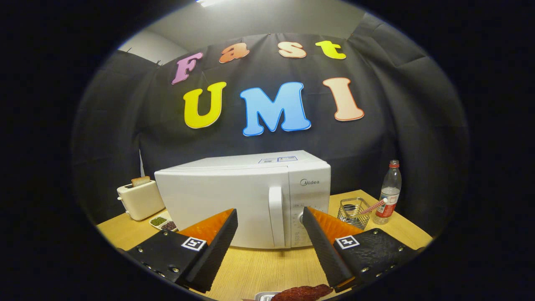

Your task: Open the microwave, put the food inside, and close the microwave door.

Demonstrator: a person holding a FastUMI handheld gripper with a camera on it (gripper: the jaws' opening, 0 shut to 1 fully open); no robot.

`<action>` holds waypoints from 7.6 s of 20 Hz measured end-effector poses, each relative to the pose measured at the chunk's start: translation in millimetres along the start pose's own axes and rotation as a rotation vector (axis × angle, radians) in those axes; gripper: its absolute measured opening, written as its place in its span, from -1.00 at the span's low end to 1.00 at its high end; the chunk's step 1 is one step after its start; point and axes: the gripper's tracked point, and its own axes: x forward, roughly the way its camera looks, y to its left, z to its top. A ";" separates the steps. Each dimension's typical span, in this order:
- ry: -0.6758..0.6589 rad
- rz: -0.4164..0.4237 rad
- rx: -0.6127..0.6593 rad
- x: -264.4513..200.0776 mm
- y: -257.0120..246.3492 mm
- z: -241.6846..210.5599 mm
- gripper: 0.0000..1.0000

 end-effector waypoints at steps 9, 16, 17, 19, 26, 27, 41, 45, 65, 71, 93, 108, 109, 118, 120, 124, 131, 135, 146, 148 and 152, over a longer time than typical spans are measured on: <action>0.069 -0.065 0.030 56.7 -21.5 -17.1 0.71; 0.086 -0.049 0.006 73.8 -19.6 -28.6 0.34; 0.090 -0.042 -0.010 71.0 -13.7 -27.8 0.09; 0.087 -0.069 -0.065 74.9 -13.3 -30.0 0.08; 0.099 -0.074 -0.034 66.1 -12.6 -29.0 -0.61; 0.098 -0.071 -0.027 65.6 -12.5 -29.7 -0.61; 0.123 0.006 0.119 46.3 -2.8 -32.4 -0.75; 0.131 0.034 0.102 14.8 5.5 -35.3 -0.76; -0.035 0.272 -0.061 -159.7 202.4 -75.5 -0.78; 0.007 0.336 -0.060 -179.9 276.1 -109.9 -0.78; 0.129 0.361 0.133 -178.0 107.2 -73.9 -0.45; 0.225 0.106 0.356 -128.9 -48.4 -97.9 0.80; 0.240 0.126 0.390 -127.9 -47.1 -102.2 0.80; 0.283 0.171 0.483 -102.7 -46.2 -122.0 0.28; 0.303 0.171 0.483 -98.7 -45.7 -129.5 -0.13; 0.304 0.209 0.463 -95.9 -41.9 -133.7 -0.51; 0.195 0.270 0.371 -107.6 -19.2 -96.2 -0.78; 0.161 0.257 0.397 -104.0 -10.2 -69.6 -0.78; 0.147 0.314 0.454 -59.6 73.2 -22.7 -0.78; 0.139 0.278 0.422 -41.9 82.8 -21.3 -0.78; 0.178 0.234 0.454 -3.3 104.2 -25.0 -0.78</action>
